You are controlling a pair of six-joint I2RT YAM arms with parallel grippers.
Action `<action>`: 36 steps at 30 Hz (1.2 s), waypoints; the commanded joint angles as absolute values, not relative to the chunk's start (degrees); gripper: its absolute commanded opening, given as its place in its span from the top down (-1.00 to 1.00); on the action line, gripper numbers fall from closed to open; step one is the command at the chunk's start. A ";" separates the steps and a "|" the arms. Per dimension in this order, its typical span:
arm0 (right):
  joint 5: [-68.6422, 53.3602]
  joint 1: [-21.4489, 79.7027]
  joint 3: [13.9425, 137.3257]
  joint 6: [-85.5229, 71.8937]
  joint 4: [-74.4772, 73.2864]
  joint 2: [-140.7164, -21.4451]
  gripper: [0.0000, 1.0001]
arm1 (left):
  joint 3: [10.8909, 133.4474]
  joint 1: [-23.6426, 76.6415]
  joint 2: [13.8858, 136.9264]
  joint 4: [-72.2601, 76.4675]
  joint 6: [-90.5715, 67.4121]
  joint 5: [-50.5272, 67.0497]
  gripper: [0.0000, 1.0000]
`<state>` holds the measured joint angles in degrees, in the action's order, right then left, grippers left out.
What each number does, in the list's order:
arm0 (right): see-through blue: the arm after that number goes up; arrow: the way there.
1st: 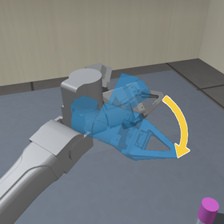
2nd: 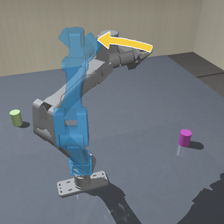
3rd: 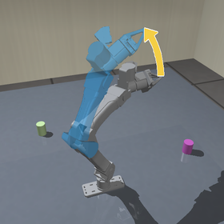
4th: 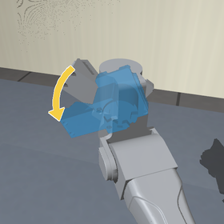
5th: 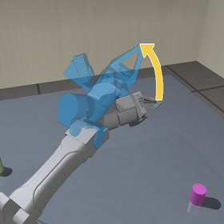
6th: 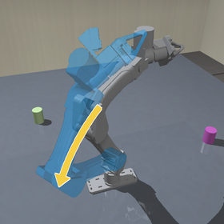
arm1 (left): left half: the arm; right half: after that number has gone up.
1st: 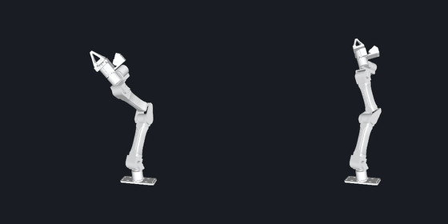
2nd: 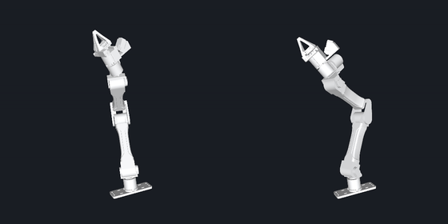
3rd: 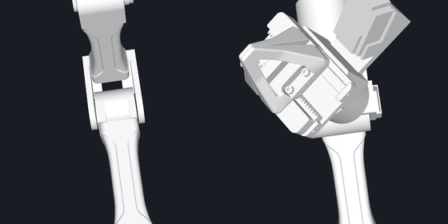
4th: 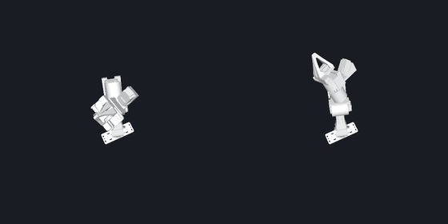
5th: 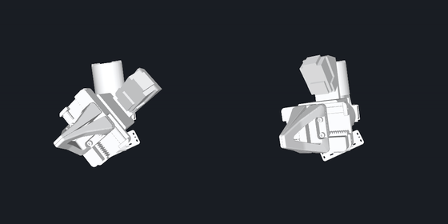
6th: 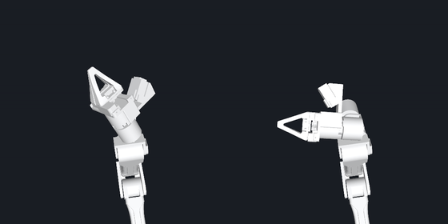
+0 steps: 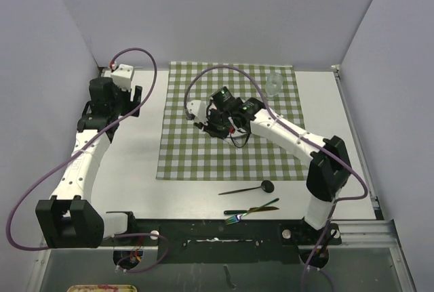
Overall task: Set the dinner table for one person
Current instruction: Place the fork on the napkin.
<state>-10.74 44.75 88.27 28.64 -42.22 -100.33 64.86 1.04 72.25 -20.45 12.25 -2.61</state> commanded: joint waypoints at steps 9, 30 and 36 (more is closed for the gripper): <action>-20.54 42.45 102.15 15.11 -29.18 -113.33 1.00 | 60.89 0.70 70.97 -13.98 10.44 0.25 -0.54; -26.73 41.59 111.37 7.73 -24.30 -122.00 1.00 | 58.36 0.00 72.77 -10.66 8.71 8.86 -0.54; -26.43 41.16 110.90 8.66 -24.53 -122.09 1.00 | 59.31 -0.43 72.65 -10.61 6.44 21.34 -0.55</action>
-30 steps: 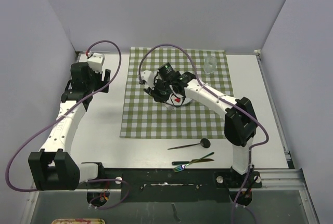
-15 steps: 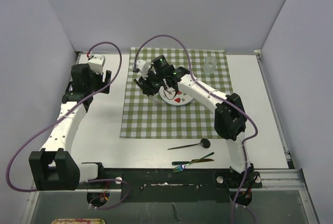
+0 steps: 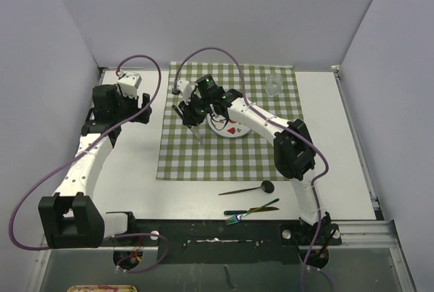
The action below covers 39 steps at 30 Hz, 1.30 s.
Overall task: Set the dinner table for one person
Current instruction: Place the fork on the napkin.
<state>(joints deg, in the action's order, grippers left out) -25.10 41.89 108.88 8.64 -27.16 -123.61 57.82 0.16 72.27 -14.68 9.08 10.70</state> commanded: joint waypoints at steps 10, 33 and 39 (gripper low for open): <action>-25.97 40.79 109.60 8.88 -24.09 -120.14 1.00 | 63.95 -5.63 81.22 -10.52 -7.63 40.14 -0.58; -28.08 40.65 107.88 6.75 -25.53 -112.07 1.00 | 61.22 -0.85 95.87 22.06 -41.20 56.91 -0.28; -27.71 40.70 107.19 7.01 -25.73 -111.86 1.00 | 63.27 -0.08 95.81 22.25 -41.50 56.16 -0.28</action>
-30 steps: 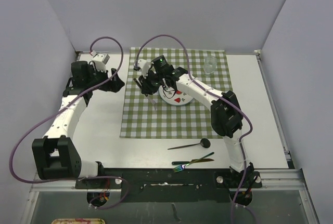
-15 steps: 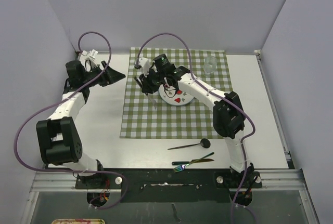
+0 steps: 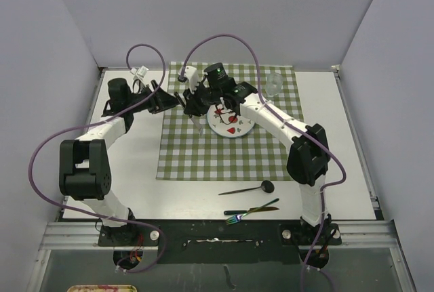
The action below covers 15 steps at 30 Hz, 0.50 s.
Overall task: Set the dinner table for one person
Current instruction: Place the fork on the napkin.
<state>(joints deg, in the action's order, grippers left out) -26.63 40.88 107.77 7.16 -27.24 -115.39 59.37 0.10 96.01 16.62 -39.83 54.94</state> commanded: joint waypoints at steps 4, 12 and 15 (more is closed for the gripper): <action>-27.44 40.70 107.36 6.96 -25.66 -112.77 1.00 | 63.32 -0.47 94.87 22.74 -42.18 55.82 -0.28; -25.95 40.47 107.74 7.32 -25.72 -114.01 1.00 | 63.80 -2.55 92.05 22.48 -42.02 55.90 -0.29; -25.81 40.18 107.56 7.39 -25.98 -114.09 1.00 | 64.19 -3.35 91.73 23.54 -43.51 56.15 -0.29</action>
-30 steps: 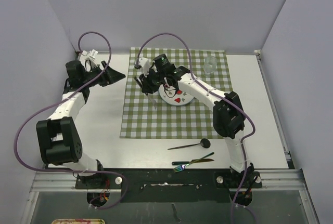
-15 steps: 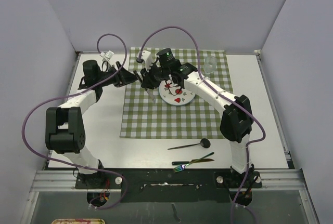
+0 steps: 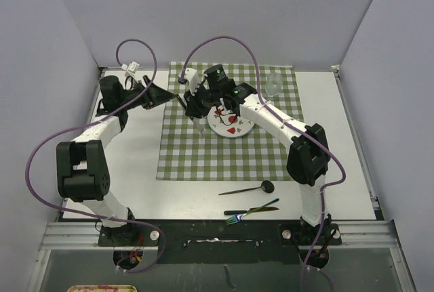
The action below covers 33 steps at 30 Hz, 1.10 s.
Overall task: Set the dinner table for one person
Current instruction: Place the fork on the napkin.
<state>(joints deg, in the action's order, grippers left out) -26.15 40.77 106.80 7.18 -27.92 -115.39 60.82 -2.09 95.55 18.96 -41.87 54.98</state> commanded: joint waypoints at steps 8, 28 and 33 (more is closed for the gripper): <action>-25.67 40.21 107.04 7.64 -26.04 -114.89 1.00 | 65.48 -3.89 90.88 27.42 -48.23 56.98 -0.28; -26.12 40.03 110.36 7.31 -26.82 -118.07 1.00 | 65.72 3.23 88.46 18.88 -38.30 58.45 -0.15; -26.19 39.65 110.18 7.29 -26.81 -117.54 1.00 | 65.80 3.21 88.48 17.00 -36.19 58.02 -0.16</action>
